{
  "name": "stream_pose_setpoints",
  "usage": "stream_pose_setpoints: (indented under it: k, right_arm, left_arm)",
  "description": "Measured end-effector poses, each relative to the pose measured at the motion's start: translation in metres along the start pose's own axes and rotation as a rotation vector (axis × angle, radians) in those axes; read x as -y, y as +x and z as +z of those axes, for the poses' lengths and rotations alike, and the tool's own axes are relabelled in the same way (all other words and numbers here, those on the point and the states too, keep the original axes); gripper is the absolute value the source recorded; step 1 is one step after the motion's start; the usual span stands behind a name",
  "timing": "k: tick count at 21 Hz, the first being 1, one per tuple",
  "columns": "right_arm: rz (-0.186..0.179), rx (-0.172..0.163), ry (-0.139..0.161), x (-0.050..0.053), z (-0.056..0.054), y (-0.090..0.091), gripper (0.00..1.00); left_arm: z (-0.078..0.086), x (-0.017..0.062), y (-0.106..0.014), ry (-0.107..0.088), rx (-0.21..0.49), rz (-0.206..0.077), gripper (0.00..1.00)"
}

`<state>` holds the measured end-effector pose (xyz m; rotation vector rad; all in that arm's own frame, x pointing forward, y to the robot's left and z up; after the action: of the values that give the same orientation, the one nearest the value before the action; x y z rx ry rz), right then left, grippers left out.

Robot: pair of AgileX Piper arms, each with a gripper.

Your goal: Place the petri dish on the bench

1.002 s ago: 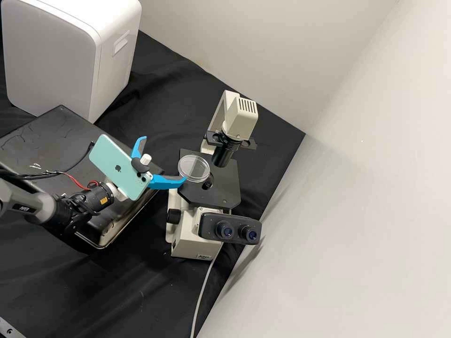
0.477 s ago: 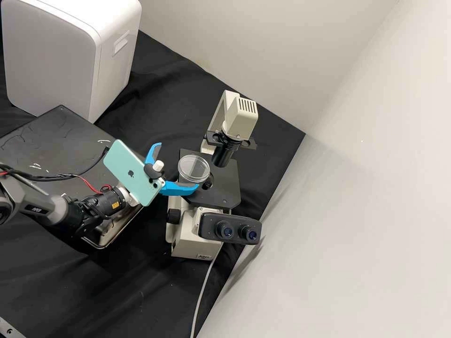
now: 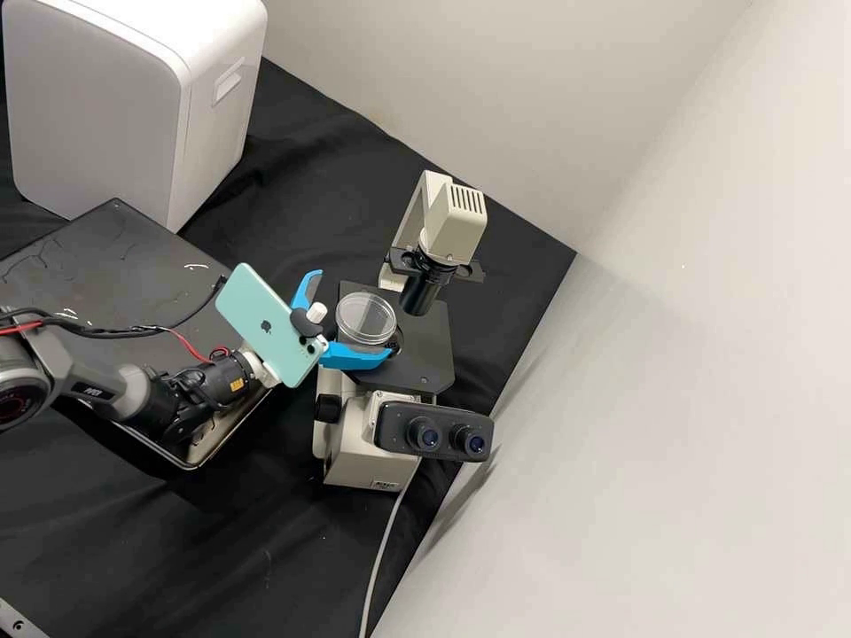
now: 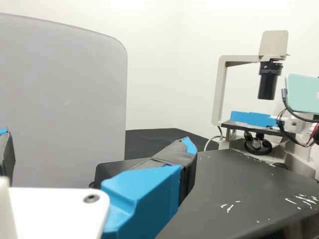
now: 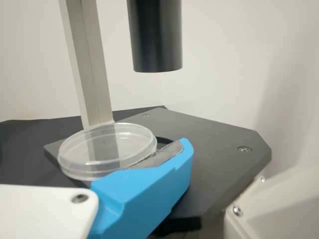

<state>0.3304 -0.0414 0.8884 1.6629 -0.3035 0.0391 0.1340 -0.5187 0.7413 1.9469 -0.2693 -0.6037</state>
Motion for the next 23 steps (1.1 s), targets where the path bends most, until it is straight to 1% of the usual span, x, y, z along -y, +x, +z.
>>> stream_pose_setpoints:
  k: [3,6,7,9,11,15,19,23]
  right_arm:
    - [-0.004,0.006,-0.008,0.001,0.002,0.011,1.0]
    - [-0.003,0.005,-0.033,0.002,0.003,0.02,1.0]
    - [-0.01,0.014,-0.04,0.003,0.006,0.023,1.0]
    - [-0.022,0.027,-0.053,0.005,0.008,0.027,1.0]
    - [-0.021,0.026,-0.061,0.005,0.008,0.031,1.0]
    - [-0.024,0.035,-0.081,0.007,0.011,0.038,1.0]
    - [-0.017,0.041,-0.081,0.006,0.015,0.042,1.0]
    - [-0.017,0.041,-0.083,0.006,0.015,0.044,1.0]
  left_arm:
    - [0.0,0.0,0.0,0.0,0.0,0.0,1.0]
    - [0.0,0.0003,0.0,0.001,-0.001,-0.002,1.0]
    - [0.0,0.0011,0.0,0.002,-0.002,-0.006,1.0]
    - [0.0,0.0018,0.001,0.003,-0.003,-0.01,1.0]
    - [0.0,0.002,0.001,0.003,-0.003,-0.011,1.0]
    - [-0.001,0.002,0.001,0.004,-0.007,-0.011,1.0]
    - [-0.002,0.0018,0.001,0.004,-0.012,-0.009,1.0]
    - [-0.002,0.0018,0.001,0.004,-0.012,-0.009,1.0]
